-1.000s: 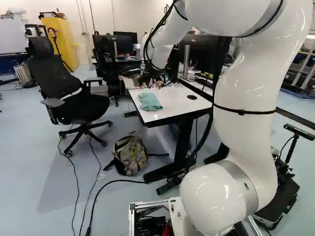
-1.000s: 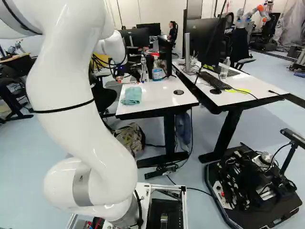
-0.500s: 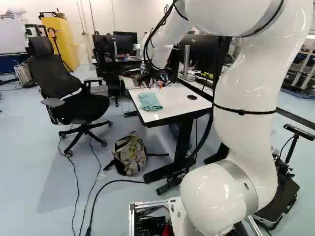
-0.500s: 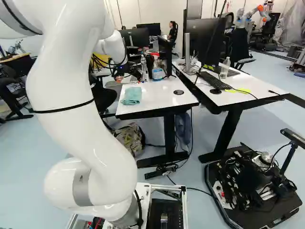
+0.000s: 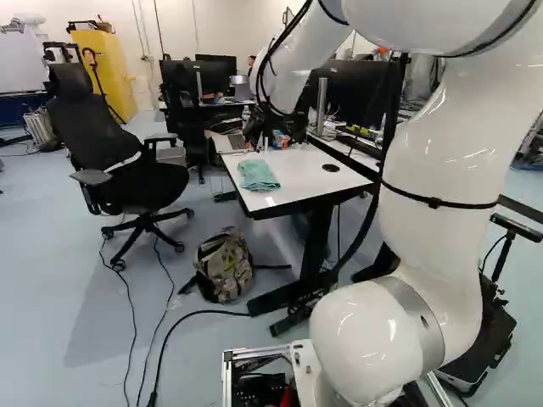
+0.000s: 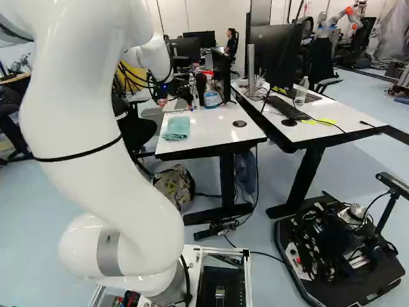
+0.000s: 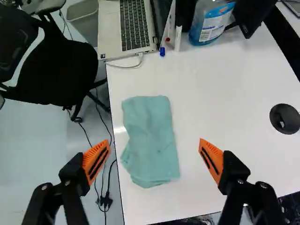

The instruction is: Clean the table with the green towel

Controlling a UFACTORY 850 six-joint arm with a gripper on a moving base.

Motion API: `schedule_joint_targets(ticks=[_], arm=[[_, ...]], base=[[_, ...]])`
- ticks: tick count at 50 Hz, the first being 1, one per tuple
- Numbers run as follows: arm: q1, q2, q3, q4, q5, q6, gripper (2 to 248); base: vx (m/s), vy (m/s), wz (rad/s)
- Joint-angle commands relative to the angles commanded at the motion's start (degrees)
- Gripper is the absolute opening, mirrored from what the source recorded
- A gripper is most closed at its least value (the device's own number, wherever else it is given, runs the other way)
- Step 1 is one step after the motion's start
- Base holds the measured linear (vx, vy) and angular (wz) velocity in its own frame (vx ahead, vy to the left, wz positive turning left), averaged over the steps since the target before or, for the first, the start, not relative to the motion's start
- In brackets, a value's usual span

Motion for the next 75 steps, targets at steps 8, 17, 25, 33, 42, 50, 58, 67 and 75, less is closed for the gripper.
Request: schedule_joint_targets(ticks=[8,17,25,33,42,50,58,67,75], arm=[[-1.39,1.30,1.45,0.00,0.00,0.00,247],[-3.00,2.68,2.97,0.00,0.00,0.00,247],[-4.46,3.86,4.24,0.00,0.00,0.00,247],[-5.97,4.98,5.46,0.00,0.00,0.00,247],[-7.72,6.20,6.74,0.00,0.00,0.00,247],[-9.30,7.22,7.81,0.00,0.00,0.00,247],[-10.93,8.18,8.81,0.00,0.00,0.00,247],[-12.79,9.19,9.85,0.00,0.00,0.00,247],[-14.49,10.03,10.70,0.00,0.00,0.00,247]], base=[[0.000,0.000,0.000],[0.000,0.000,0.000],[0.000,0.000,0.000],[0.000,0.000,0.000],[0.000,0.000,0.000],[0.000,0.000,0.000],[0.000,0.000,0.000],[0.000,0.000,0.000],[0.000,0.000,0.000]])
